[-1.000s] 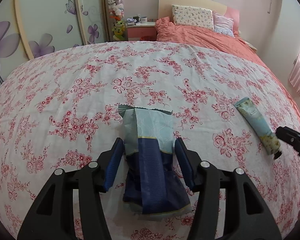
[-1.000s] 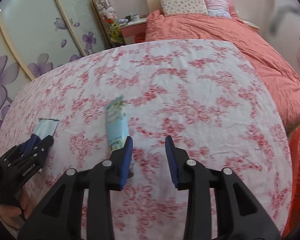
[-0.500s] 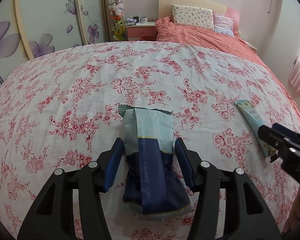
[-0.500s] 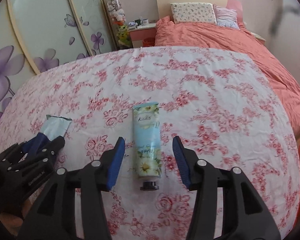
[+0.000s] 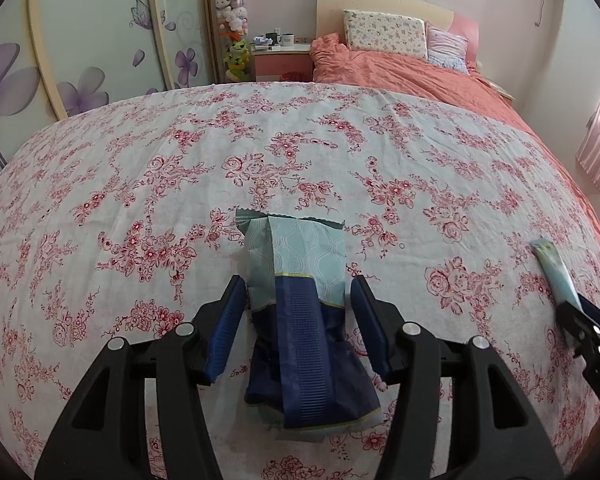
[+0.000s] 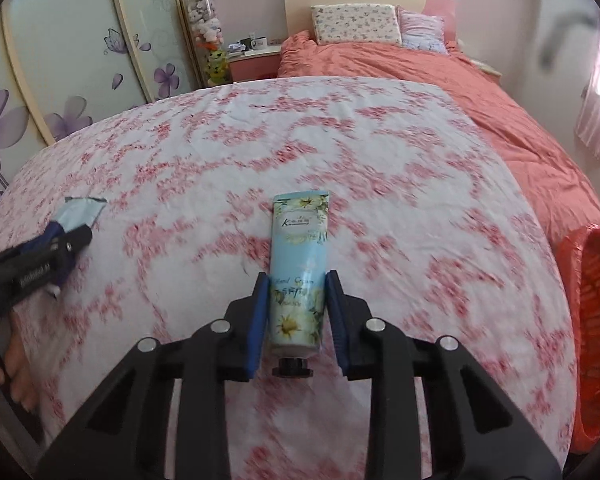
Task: Collect trash
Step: 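Grasp the light-blue hand cream tube with the right tool while the left tool holds the wrapper, then carry the wrapper and cream tube over the orange basket and open both tools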
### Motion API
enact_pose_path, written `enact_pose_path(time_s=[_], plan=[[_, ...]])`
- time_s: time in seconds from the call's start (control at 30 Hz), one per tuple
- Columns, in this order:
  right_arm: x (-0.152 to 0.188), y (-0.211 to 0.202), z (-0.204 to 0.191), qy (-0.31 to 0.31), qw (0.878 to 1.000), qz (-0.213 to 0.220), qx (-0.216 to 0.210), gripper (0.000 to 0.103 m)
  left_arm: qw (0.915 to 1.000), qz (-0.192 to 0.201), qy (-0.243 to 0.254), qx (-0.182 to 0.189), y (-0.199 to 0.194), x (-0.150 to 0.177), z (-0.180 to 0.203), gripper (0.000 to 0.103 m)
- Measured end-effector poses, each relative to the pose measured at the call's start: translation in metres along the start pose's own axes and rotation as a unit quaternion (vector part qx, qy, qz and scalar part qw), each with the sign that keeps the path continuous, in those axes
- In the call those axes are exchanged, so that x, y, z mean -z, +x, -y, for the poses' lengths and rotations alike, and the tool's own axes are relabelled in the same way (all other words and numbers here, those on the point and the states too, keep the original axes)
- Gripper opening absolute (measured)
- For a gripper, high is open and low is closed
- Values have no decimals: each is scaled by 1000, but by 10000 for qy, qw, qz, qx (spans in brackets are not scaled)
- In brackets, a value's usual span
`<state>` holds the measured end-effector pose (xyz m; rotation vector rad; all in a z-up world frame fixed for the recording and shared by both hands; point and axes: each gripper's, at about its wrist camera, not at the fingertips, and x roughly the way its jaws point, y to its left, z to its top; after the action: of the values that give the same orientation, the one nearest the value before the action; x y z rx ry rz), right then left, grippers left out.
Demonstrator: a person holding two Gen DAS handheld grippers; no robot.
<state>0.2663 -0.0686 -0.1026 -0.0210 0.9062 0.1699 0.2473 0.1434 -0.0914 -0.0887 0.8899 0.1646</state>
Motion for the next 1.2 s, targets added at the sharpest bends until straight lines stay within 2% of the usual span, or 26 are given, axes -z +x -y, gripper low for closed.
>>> enact_pose_path(time_s=[0.27, 0.63, 0.73, 0.8, 0.9, 1.0, 1.2], plan=[[3, -1, 2, 57, 10000, 30, 17, 30, 9999, -13, -17, 153, -8, 7, -6, 61], [3, 0, -1, 5, 9999, 16, 126, 32, 10000, -25, 59, -25, -7, 9, -2, 63], [3, 1, -3, -31, 9999, 11, 141, 33, 9999, -50, 125, 65, -6, 9, 2, 75], [2, 1, -3, -38, 9999, 9, 138, 34, 9998, -111, 176, -44, -4, 10, 4, 87], [3, 1, -3, -20, 9999, 10, 116, 34, 9998, -184, 32, -103, -2, 10, -1, 96], [2, 1, -3, -24, 9999, 9, 118, 35, 9997, -208, 23, -125, -3, 12, -5, 98], [2, 1, -3, -19, 9999, 10, 116, 35, 9996, -275, 44, -88, -1, 9, -7, 98]])
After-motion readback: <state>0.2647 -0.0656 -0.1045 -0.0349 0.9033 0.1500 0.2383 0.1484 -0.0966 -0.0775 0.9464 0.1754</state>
